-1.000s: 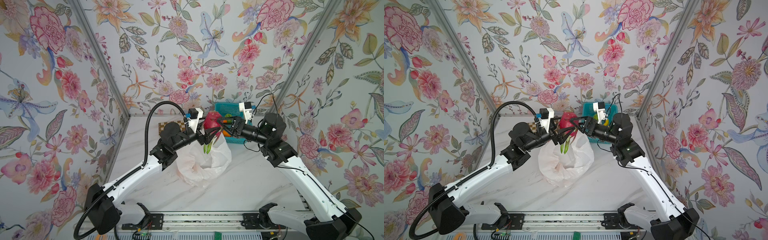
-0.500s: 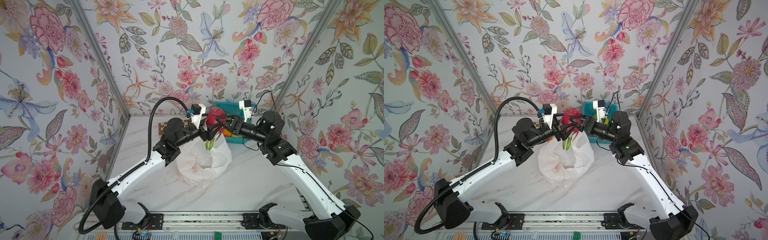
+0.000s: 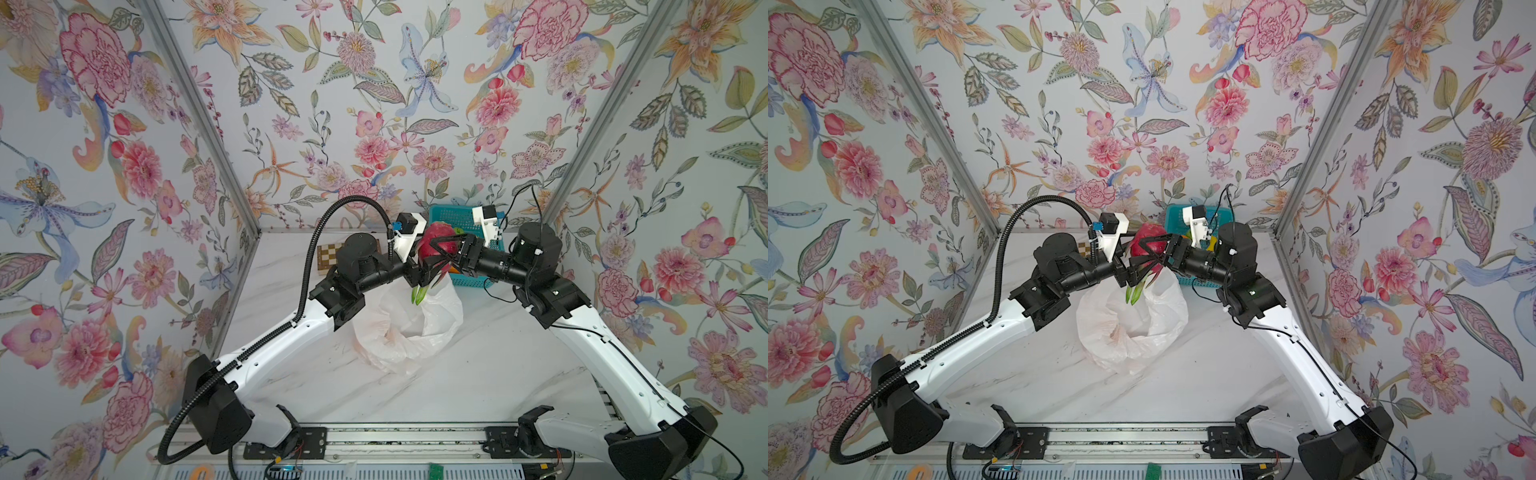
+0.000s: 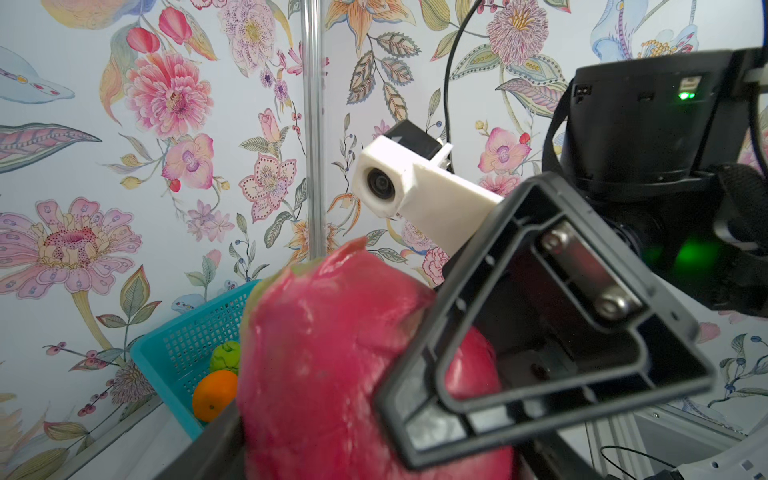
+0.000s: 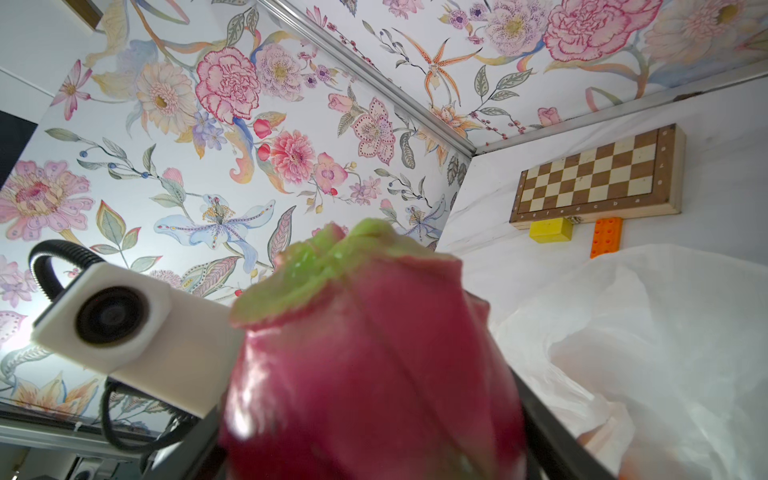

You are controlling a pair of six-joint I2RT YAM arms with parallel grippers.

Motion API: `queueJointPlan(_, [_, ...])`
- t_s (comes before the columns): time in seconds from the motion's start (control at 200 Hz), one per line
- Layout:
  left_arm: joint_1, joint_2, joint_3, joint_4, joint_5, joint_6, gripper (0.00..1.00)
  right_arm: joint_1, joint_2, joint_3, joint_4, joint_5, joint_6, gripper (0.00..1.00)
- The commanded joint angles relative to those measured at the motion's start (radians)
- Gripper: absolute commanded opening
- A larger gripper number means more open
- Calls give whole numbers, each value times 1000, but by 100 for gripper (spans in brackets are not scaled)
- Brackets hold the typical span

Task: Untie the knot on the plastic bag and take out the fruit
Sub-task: 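Grasp the dragon fruit with the right gripper while the left gripper holds it, then carry the pink dragon fruit to the teal basket with the right gripper and release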

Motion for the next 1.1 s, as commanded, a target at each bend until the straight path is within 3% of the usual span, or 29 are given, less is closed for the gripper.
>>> queueJointPlan(0.0, [-47,18,47,70,89,-29,56,20,16,-9,33,-10,-18,64])
queueJointPlan(0.235, [-50,-9,39,1,8,9,89,4,1,38,-69,66,-70,53])
queueJointPlan(0.355, [-51,-34,30,-38,-43,23,99,-11,-1,66,-109,108,-98,52])
queueJointPlan(0.525, [-51,-84,16,-136,-107,62,99,-38,14,144,-211,204,-180,52])
queueJointPlan(0.741, [-51,-162,-28,-231,-193,60,99,-95,97,264,-297,241,-244,51])
queueJointPlan(1.096, [-51,-190,-9,-379,-231,34,99,-236,348,489,-466,297,-295,49])
